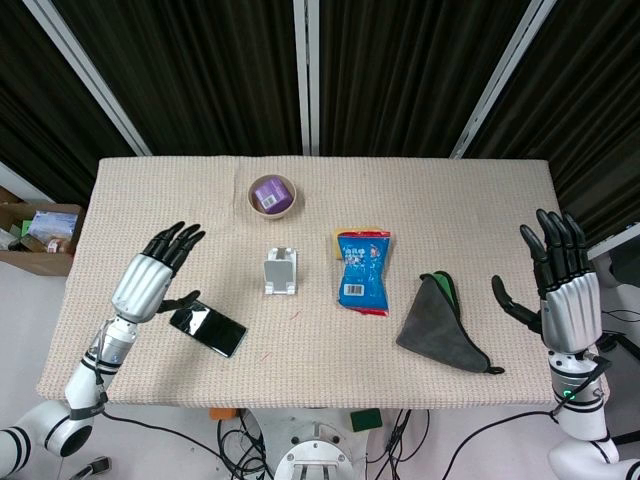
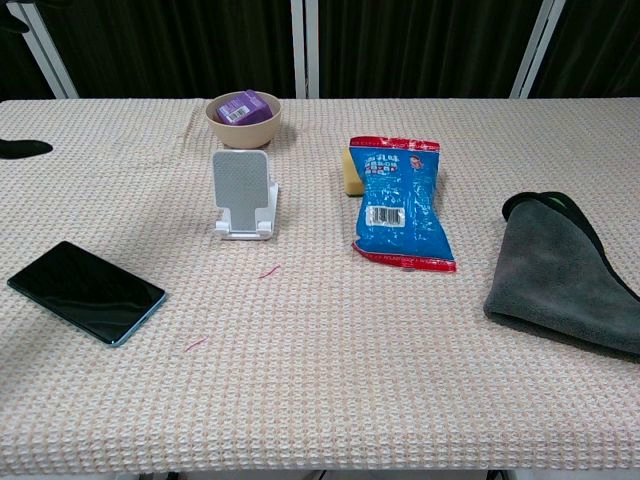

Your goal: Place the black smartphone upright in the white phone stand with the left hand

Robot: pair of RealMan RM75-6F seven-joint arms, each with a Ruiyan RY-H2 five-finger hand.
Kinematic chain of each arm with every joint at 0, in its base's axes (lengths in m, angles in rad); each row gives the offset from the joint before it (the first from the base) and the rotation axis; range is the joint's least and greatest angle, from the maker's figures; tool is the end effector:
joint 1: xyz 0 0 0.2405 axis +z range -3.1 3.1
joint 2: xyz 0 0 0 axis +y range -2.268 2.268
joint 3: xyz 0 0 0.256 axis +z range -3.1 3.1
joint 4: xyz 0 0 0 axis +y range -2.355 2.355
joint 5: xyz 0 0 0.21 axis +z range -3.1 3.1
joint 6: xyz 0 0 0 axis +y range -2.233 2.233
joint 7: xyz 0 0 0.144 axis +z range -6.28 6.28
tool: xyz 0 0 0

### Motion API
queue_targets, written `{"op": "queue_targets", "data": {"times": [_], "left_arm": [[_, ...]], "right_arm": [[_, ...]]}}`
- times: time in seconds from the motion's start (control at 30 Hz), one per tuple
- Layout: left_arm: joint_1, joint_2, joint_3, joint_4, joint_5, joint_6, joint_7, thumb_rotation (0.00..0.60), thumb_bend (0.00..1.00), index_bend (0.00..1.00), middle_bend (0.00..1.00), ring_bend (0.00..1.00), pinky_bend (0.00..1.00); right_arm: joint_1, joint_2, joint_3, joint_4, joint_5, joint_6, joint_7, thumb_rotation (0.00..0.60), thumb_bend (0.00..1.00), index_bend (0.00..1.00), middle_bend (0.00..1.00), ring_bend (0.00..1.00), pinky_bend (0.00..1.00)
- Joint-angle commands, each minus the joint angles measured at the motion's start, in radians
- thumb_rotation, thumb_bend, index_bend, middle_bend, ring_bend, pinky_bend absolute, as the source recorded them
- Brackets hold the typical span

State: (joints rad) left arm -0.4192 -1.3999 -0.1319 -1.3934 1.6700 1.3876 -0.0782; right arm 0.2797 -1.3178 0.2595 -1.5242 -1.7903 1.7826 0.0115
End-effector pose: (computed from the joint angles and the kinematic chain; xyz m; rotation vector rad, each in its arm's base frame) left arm -0.2194 0.2845 0.0775 -1.6767 -0.7272 -1.3054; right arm -0.2016 -0.2444 0.1638 1.3041 -0.3822 1.5942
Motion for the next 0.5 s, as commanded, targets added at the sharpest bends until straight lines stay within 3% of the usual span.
{"op": "queue_targets", "data": {"times": [0.03,0.27,0.5], "left_arm": [[-0.007,-0.003,0.0,0.01,-0.008,0.0,-0.018,0.6,0.13,0.04,0.07,0.03,0.17],[-0.012,-0.01,0.019,0.024,-0.005,0.004,-0.018,0.6,0.13,0.04,0.07,0.03,0.17],[0.0,0.013,0.089,0.039,0.044,-0.001,0.045,0.6,0.13,0.05,0.08,0.03,0.16]], "right_arm": [[0.007,-0.008,0.002,0.01,0.002,0.005,0.008,0.6,0.39,0.0,0.0,0.0,0.0],[0.006,-0.012,-0.007,0.034,0.006,0.016,0.021,0.6,0.39,0.0,0.0,0.0,0.0],[-0.004,0.001,-0.008,0.047,0.023,0.034,0.039,0.6,0.39,0.0,0.0,0.0,0.0]]}}
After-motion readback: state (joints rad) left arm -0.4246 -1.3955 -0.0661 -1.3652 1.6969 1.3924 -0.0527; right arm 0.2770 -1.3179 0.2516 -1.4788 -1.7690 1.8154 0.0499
